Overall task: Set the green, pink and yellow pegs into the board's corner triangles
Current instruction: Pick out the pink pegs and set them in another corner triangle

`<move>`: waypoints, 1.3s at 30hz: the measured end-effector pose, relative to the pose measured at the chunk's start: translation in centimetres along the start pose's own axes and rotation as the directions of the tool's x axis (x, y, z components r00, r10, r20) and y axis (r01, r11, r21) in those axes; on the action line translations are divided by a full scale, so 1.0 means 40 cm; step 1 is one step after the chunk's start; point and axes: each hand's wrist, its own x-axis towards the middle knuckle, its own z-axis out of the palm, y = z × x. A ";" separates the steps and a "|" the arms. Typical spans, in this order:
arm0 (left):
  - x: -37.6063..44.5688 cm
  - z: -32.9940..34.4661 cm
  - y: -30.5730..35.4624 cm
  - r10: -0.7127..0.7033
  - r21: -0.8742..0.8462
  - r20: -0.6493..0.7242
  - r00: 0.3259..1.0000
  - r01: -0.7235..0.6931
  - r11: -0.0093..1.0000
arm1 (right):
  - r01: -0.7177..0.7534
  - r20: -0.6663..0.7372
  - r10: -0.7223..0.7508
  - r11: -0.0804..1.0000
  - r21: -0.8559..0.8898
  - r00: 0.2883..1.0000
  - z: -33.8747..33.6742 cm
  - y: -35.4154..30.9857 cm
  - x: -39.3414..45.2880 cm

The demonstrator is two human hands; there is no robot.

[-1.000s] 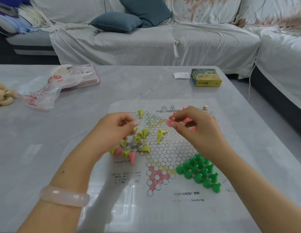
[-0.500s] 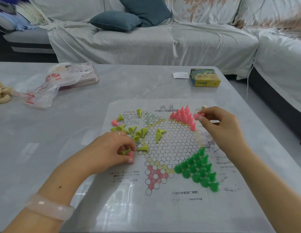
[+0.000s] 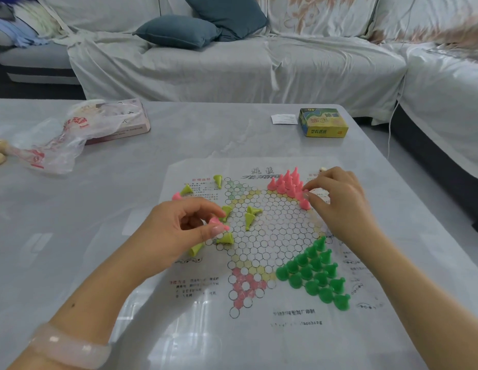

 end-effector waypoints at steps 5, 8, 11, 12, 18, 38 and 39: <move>-0.002 0.004 0.001 0.029 0.019 -0.018 0.999 -0.028 0.999 | 0.062 0.039 -0.058 0.991 -0.121 0.998 0.011 -0.010 0.005; -0.002 0.001 -0.009 0.027 0.037 -0.025 0.999 -0.026 0.999 | 0.077 0.037 -0.072 0.984 -0.160 0.997 0.015 -0.016 0.008; 0.000 -0.004 -0.020 0.020 0.084 -0.029 0.999 -0.018 0.996 | 0.075 0.051 -0.066 0.979 -0.190 0.996 0.017 -0.020 0.010; 0.000 -0.005 -0.021 0.021 0.098 -0.028 0.999 -0.018 0.995 | 0.072 0.055 -0.063 0.978 -0.196 0.997 0.017 -0.020 0.011; -0.004 -0.005 -0.021 0.030 0.168 -0.034 0.999 -0.024 0.986 | 0.086 0.061 -0.074 0.971 -0.225 0.995 0.026 -0.019 0.013; -0.005 -0.003 -0.022 0.050 0.231 -0.031 0.998 -0.042 0.972 | 0.083 -0.034 -0.087 0.991 -0.103 0.996 0.009 -0.015 0.026; -0.006 -0.002 -0.022 0.052 0.235 -0.035 0.998 -0.042 0.971 | 0.088 -0.082 -0.094 0.993 -0.075 0.992 0.000 -0.023 0.026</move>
